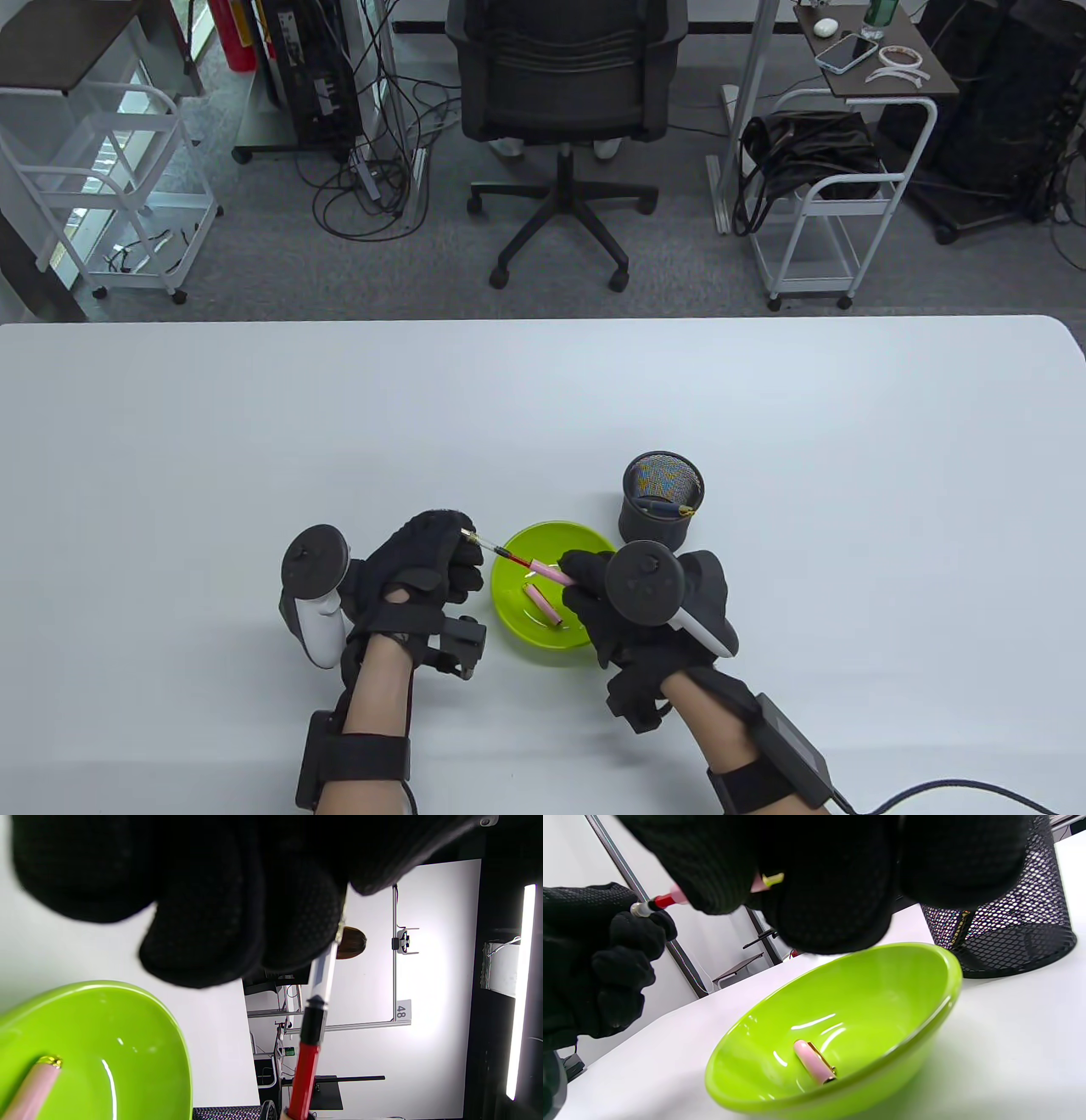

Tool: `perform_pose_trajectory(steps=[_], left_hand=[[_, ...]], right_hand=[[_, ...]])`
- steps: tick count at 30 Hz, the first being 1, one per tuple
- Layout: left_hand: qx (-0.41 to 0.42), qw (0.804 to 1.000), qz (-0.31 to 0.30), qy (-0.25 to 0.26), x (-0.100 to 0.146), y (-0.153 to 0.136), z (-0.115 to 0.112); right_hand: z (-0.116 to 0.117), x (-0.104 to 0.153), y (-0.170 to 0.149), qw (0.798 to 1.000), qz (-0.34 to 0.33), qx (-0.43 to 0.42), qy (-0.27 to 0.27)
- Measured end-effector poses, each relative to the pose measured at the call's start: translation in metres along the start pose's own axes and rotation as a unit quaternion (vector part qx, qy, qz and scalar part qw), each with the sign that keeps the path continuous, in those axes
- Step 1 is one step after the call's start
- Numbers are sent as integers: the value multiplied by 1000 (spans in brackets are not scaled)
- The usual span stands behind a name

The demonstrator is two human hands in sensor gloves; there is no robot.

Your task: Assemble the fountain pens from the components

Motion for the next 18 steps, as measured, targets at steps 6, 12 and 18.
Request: perform_pose_trajectory(steps=[6,12,18], left_hand=[[-18,1000,-2,-23,0,0,-11],[2,999,2,-44,0,-1,-24],[6,998,4,-67,1,-3,-37]], right_hand=[[2,0,3,1000,-7,-4,1],[-1,2,10,999,-18,-14,-38],[-6,5,13,997,-13,-25,-76]])
Point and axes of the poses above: the tracker on the back of each hand, its own y axis roughly to the thumb side, its own x axis roughly from the fingertips to the wrist, z = x × y, the point moved 3 cm from there along -x, roughly from the wrist to the fingertips, and after that the axes turned 11 degrees about -z, right-handed, at the moved point
